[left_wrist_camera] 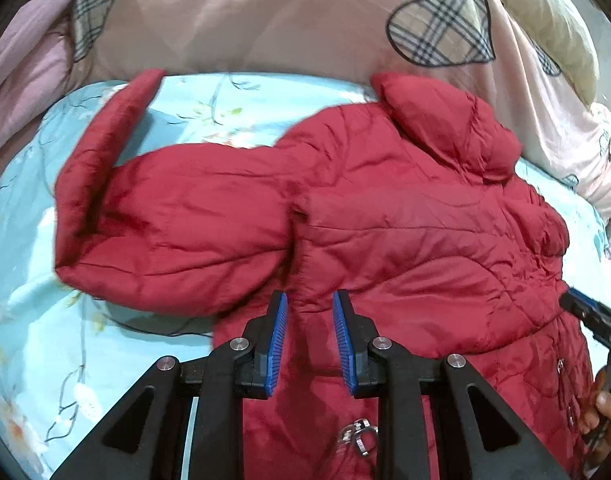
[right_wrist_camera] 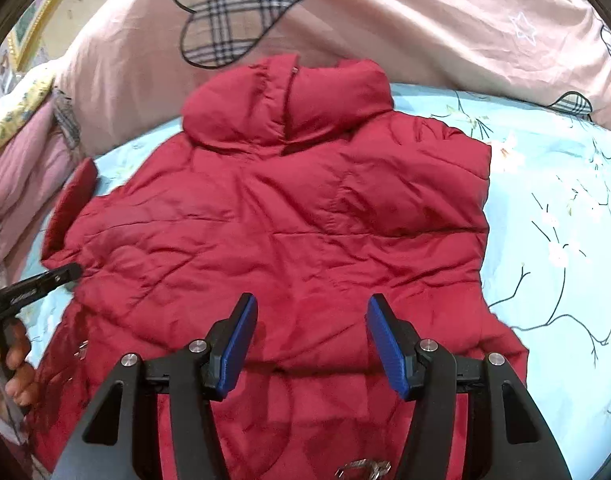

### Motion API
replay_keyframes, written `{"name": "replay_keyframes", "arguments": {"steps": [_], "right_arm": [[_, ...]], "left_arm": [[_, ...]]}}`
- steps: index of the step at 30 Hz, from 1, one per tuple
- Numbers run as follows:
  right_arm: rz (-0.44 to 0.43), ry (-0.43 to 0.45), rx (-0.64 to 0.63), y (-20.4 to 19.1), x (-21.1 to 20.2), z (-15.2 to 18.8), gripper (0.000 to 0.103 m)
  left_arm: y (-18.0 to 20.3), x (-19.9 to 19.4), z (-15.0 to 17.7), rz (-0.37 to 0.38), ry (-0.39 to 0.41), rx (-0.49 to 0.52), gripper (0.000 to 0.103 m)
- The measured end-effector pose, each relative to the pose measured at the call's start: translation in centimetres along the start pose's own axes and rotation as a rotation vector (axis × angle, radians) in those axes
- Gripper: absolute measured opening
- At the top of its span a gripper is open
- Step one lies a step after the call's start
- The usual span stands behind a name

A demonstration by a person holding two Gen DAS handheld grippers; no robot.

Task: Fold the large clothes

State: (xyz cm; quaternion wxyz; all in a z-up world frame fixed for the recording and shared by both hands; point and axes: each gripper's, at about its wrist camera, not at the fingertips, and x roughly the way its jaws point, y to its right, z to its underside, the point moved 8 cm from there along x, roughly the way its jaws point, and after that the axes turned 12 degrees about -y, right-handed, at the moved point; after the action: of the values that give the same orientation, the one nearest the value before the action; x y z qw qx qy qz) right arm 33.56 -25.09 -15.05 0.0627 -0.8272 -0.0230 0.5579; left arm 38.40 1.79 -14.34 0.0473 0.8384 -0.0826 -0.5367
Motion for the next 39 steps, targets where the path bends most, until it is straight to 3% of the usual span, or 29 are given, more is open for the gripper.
{"name": "replay_keyframes", "arguments": {"steps": [5,11,13,15,16,18,21,25,26,29,30,33,39], "right_arm": [[-0.036,-0.006,-0.005,-0.8,-0.8,1.3,0.063],[-0.073,-0.027,-0.017,-2.0,-1.4,3.0,0.063],[-0.079,-0.023,-0.026,-2.4,-1.8,3.5,0.064],[-0.098,-0.021,-0.031,-2.9,-2.2,3.8,0.064],[-0.103,-0.019,-0.032,-3.0,-2.3,4.0,0.064],[-0.113,-0.015,-0.033,-3.4,-2.7,4.3,0.064],[-0.131,-0.010,-0.022,-3.7,-3.0,4.5,0.065],[-0.138,-0.005,-0.012,-3.8,-3.1,4.8,0.065],[-0.138,-0.009,-0.011,-3.9,-3.1,4.9,0.065],[-0.141,-0.018,-0.006,-3.8,-2.9,5.1,0.065],[-0.144,-0.016,-0.005,-3.9,-3.0,5.2,0.065],[-0.147,-0.007,-0.002,-3.9,-3.3,5.4,0.065],[-0.175,0.023,0.026,-4.0,-3.7,5.3,0.065]], "left_arm": [[-2.4,-1.8,0.0,-0.036,0.031,-0.043,0.024],[-5.6,-3.2,-1.2,-0.122,0.053,-0.102,0.033],[-6.9,-3.5,-2.3,-0.175,0.058,-0.111,0.041],[-8.3,-3.7,-3.7,-0.247,0.065,-0.130,0.069],[-9.0,-3.8,-4.5,-0.282,0.069,-0.138,0.075],[-9.8,-3.4,-6.2,-0.344,0.068,-0.135,0.077],[-11.3,-1.3,-8.3,-0.426,0.005,-0.133,0.077],[-12.8,1.4,-10.7,-0.425,-0.044,-0.167,0.077],[-13.1,2.0,-11.0,-0.450,-0.059,-0.173,0.074],[-13.9,3.2,-11.8,-0.473,-0.092,-0.180,0.030],[-14.1,3.2,-11.9,-0.453,-0.094,-0.189,0.024],[-14.4,2.0,-12.0,-0.400,-0.056,-0.215,0.013],[-12.8,-2.2,-9.8,-0.248,0.045,-0.247,0.009]]}}
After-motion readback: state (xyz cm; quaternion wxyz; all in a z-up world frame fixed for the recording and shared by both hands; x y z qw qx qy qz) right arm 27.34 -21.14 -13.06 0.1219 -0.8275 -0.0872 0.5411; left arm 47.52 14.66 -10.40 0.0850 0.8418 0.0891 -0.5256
